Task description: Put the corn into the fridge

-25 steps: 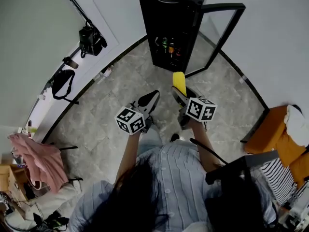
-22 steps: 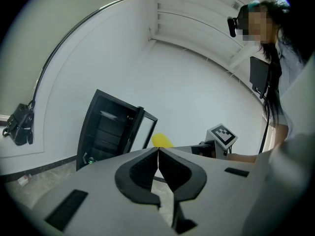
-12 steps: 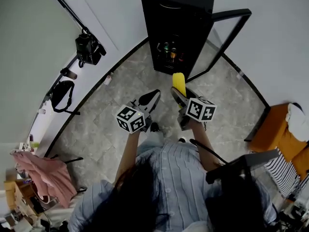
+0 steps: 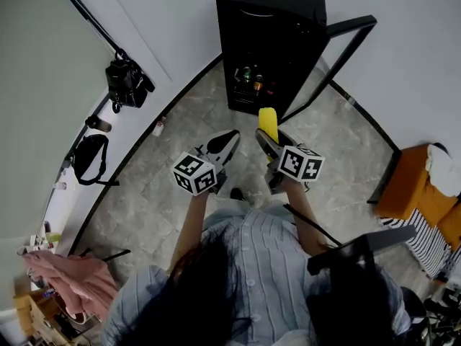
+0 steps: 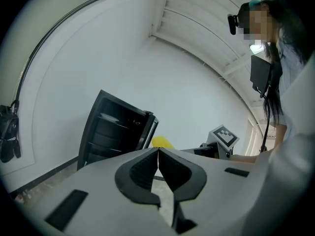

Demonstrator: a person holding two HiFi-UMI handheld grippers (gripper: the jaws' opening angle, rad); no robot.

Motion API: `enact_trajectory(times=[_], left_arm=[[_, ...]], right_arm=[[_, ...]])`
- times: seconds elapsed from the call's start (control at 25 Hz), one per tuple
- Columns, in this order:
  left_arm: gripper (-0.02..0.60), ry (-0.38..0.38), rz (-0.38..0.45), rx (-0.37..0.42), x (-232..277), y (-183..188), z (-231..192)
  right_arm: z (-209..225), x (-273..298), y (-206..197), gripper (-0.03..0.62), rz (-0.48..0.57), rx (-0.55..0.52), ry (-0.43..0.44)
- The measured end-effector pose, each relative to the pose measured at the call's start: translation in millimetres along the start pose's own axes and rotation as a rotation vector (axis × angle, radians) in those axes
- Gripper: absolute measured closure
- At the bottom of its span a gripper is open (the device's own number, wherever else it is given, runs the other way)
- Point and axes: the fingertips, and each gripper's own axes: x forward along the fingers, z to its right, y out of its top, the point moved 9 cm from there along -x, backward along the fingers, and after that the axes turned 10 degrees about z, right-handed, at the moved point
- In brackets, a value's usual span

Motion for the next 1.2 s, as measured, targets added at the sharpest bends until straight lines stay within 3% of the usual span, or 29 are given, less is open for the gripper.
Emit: enact_trajectory(times=[0.44, 0.8, 1.2], left_arm=[[0.574, -0.045, -0.009, -0.065, 1.5, -9.5, -19.8], [0.574, -0.054, -0.048, -0.082, 20.9, -21.7, -25.6], [0.574, -0.012, -0.039, -0.066, 72.0, -3.7, -69.4]], right_arm=[[-1.7, 0.9, -6.8, 0.335, 0.004, -0.011, -0.073], [25.5, 15.6, -4.9, 0.335, -0.015, 0.015, -0.099], [54.8, 80.4, 39.6, 0.335, -0.03, 0.007, -0.075]])
